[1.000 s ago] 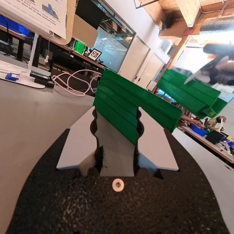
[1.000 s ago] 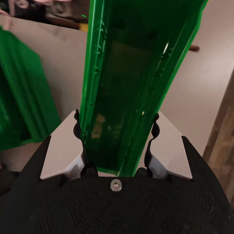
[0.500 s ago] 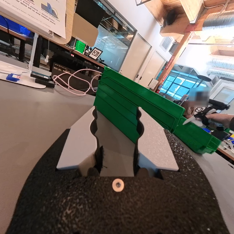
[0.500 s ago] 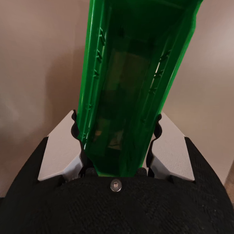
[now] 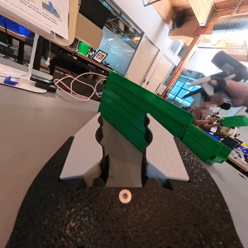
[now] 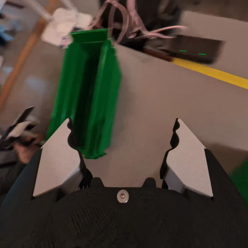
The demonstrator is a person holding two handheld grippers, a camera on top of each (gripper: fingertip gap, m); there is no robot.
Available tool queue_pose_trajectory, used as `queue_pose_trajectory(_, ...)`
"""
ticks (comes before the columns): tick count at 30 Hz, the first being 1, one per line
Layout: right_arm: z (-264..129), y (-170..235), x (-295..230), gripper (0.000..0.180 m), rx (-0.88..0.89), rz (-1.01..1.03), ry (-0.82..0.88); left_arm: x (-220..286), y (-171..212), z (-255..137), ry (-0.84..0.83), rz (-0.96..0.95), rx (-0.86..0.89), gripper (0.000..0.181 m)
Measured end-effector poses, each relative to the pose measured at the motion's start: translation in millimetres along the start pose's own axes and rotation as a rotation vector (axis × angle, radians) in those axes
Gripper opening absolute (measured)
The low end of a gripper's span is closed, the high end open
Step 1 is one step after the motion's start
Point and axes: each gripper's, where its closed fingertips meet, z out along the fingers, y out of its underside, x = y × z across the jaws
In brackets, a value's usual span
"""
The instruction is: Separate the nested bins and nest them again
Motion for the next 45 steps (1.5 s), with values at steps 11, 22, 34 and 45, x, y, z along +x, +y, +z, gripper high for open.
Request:
queue_pose_trajectory(11,109,15,-119,0.155,-0.393,-0.247,0.03,0,-1,-1,0.015,-0.026,0.006,0.06)
queue_pose_trajectory(22,108,15,-113,0.109,-0.549,-0.309,0.177,0,-1,-1,0.017,-0.035,0.009,0.06)
queue_pose_trajectory(34,98,1,-116,0.105,-0.459,-0.339,0.152,0,-1,0,0.015,-0.037,0.006,0.06)
queue_pose_trajectory(45,80,-42,-125,0.104,-0.26,-0.268,0.076,0,0,0,0.021,-0.045,0.003,0.06)
